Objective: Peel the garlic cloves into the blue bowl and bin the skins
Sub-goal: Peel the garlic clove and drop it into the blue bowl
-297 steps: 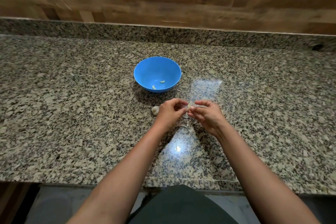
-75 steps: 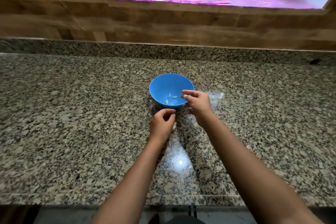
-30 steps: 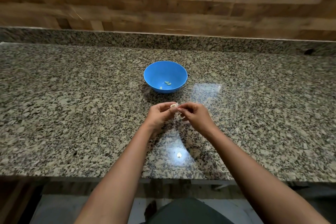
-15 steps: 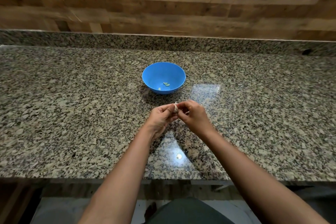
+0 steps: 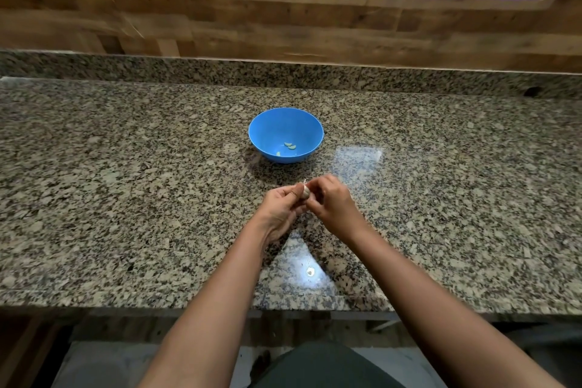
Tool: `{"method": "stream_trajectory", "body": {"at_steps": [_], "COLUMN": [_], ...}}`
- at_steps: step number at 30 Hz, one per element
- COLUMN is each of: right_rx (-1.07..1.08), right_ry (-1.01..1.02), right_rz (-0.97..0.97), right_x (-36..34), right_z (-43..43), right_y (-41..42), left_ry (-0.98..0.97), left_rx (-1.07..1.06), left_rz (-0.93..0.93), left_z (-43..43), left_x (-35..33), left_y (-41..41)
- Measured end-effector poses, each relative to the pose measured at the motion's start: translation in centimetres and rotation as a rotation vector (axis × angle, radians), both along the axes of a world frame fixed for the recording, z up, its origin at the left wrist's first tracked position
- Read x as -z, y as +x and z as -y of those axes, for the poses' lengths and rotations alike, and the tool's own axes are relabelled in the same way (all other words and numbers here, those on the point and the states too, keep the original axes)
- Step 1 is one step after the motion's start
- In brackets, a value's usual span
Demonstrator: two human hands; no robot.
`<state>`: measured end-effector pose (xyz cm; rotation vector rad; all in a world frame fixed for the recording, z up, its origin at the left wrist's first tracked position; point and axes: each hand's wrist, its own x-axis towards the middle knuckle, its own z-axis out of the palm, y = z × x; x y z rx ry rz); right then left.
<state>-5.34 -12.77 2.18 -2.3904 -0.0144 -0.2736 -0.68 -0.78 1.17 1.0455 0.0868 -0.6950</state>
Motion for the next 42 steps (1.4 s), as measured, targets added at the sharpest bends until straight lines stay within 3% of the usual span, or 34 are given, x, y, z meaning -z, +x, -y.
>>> {"method": "stream_trajectory", "body": {"at_steps": [20, 26, 29, 32, 37, 39, 42], "right_rx": [0.098, 0.198, 0.235, 0.239, 0.273, 0.262, 0.212], "right_ry": [0.035, 0.431, 0.596, 0.616, 0.646, 0.538, 0.112], "right_rz": [-0.036, -0.172, -0.241, -0.283, -0.322, -0.325, -0.307], "right_x": [1.3, 0.5, 0.2, 0.2, 0.4, 0.4, 0.7], "right_z": [0.5, 1.3, 1.6, 1.6, 1.6, 1.9, 2.3], "right_y": [0.8, 1.6, 1.7, 1.7, 1.8, 1.7, 1.3], "left_ry": [0.035, -0.026, 0.234, 0.531, 0.797, 0.957, 1.060], "left_rx": [0.000, -0.066, -0.114, -0.055, -0.158, -0.197, -0.208], "left_rz": [0.019, 0.011, 0.214, 0.418, 0.454, 0.467, 0.475], "left_z": [1.4, 0.9, 0.9, 1.3, 1.6, 1.3, 0.8], "left_x": [-0.3, 0.3, 1.0, 1.5, 1.8, 1.6, 1.7], "left_y": [0.0, 0.5, 0.7, 0.9, 0.9, 1.0, 1.2]}}
